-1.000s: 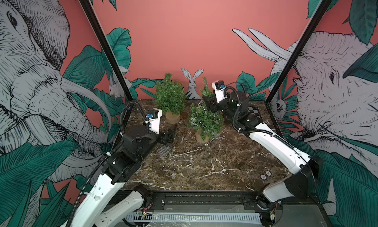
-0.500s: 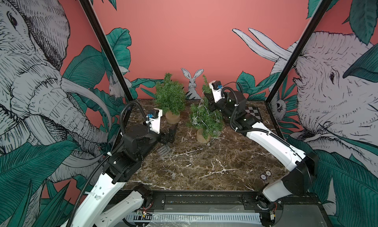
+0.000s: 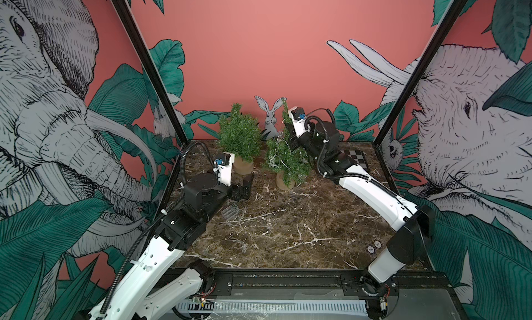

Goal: Wrap string light around the christmas tree
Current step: Pick up the Christmas tree at the center of the board, then place the christmas tree at the center of the board.

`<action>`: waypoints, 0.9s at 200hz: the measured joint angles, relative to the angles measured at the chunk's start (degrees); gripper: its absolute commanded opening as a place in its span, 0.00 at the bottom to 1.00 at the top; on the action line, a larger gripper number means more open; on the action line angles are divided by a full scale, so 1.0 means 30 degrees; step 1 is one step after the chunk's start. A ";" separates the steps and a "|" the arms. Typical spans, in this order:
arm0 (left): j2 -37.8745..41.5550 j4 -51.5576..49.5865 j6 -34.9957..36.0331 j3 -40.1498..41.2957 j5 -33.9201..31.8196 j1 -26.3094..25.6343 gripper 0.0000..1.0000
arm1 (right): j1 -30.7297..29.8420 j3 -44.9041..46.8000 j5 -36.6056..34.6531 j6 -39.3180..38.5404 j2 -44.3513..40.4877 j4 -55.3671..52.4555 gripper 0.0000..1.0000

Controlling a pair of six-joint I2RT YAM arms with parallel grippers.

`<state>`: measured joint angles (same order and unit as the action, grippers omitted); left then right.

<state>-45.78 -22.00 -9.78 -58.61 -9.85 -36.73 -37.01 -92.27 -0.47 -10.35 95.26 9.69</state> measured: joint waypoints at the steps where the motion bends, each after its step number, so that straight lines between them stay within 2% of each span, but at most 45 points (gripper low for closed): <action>1: 0.0000 0.0007 0.0000 0.0007 -0.0015 0.0000 0.97 | 0.0000 -0.0029 -0.0015 -0.0015 0.0029 0.0007 0.00; 83: -0.1064 0.1515 0.0882 0.0758 -0.1872 0.0000 0.98 | 0.1122 -0.2688 -0.1158 -0.0590 0.3351 0.1559 0.00; 180: -0.1086 0.2506 0.1945 0.1851 -0.4262 0.0000 0.99 | 0.2484 -0.6900 -0.1953 -0.1086 0.6280 0.1938 0.00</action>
<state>-49.04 -14.48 -3.95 -53.06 -22.63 -36.73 -29.56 -112.97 -6.33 -13.61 114.10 15.51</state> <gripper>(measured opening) 0.992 0.113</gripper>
